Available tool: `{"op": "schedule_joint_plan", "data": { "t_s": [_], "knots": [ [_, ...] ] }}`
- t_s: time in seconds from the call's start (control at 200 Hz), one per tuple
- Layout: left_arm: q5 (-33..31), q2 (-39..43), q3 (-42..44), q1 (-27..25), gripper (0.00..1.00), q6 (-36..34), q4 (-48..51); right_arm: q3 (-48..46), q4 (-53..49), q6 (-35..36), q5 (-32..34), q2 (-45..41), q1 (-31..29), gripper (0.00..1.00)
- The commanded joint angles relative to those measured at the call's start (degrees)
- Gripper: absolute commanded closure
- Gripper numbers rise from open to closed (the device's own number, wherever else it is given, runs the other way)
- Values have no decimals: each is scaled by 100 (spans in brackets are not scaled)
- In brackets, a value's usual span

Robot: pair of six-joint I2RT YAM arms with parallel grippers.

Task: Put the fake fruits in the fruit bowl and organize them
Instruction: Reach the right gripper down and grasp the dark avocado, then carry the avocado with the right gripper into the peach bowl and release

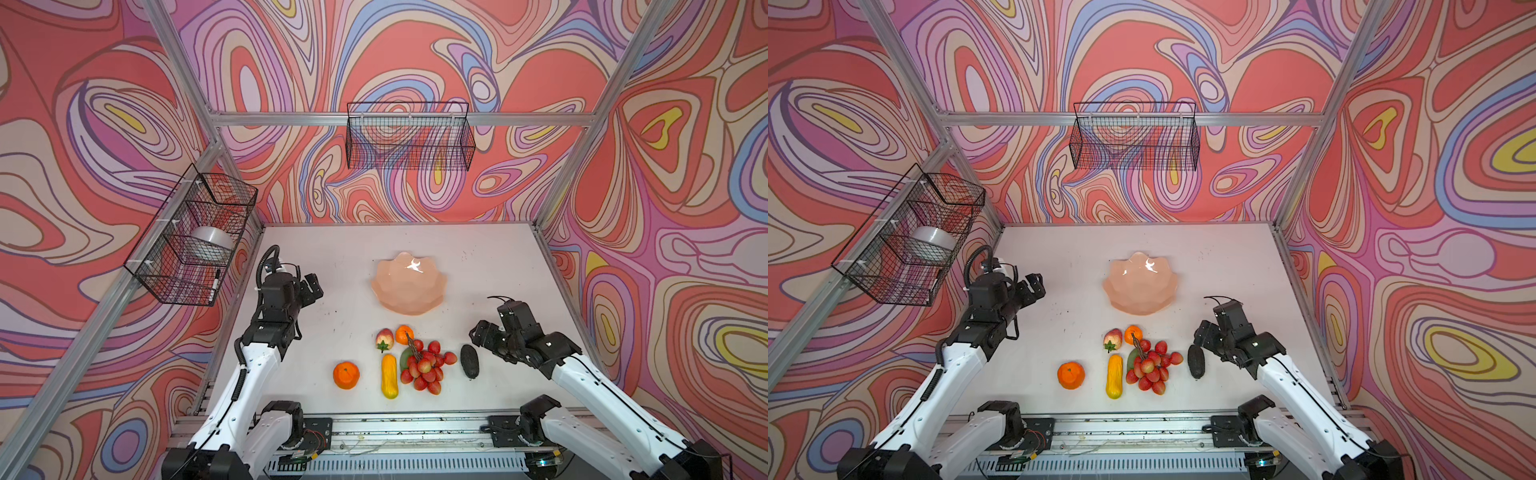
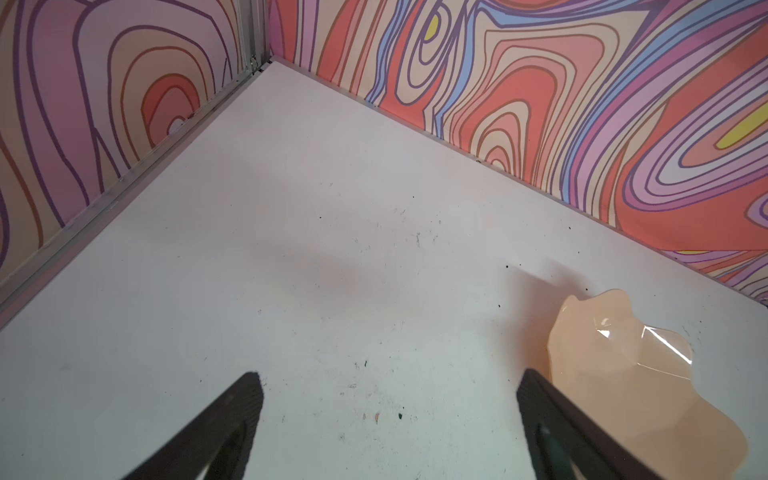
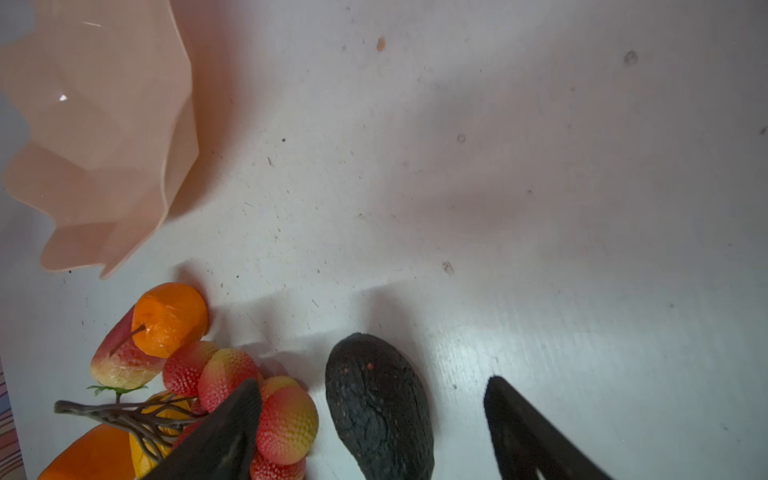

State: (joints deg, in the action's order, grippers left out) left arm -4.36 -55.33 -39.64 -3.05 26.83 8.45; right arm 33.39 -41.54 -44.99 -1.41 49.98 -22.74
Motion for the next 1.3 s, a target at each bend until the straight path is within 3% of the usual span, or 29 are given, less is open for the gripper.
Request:
{"op": "schedule_joint_plan", "data": {
  "t_s": [0.0, 0.406, 0.771, 0.891, 1.016, 1.297],
  "knots": [
    [198, -73, -183, -3, 3, 121, 173, -26, -61, -506, 260, 21, -270, 13],
    [142, 22, -173, -4, 3, 135, 201, -611, 559, -1348, 832, 735, -1221, 24],
    [111, -39, -193, 2, 3, 187, 219, -359, 369, -1319, 1341, 876, -1356, 59],
    [87, -47, -192, -3, 3, 203, 219, 442, -184, -953, 1767, 828, -1358, 64],
    [-95, -26, -236, 6, 3, 176, 289, 1563, -43, -259, 2034, 1232, -1356, 65],
    [-220, 263, -211, 6, 1, 92, 352, 4774, 166, 1670, 1460, 4207, -1358, 66]
  ]
}}
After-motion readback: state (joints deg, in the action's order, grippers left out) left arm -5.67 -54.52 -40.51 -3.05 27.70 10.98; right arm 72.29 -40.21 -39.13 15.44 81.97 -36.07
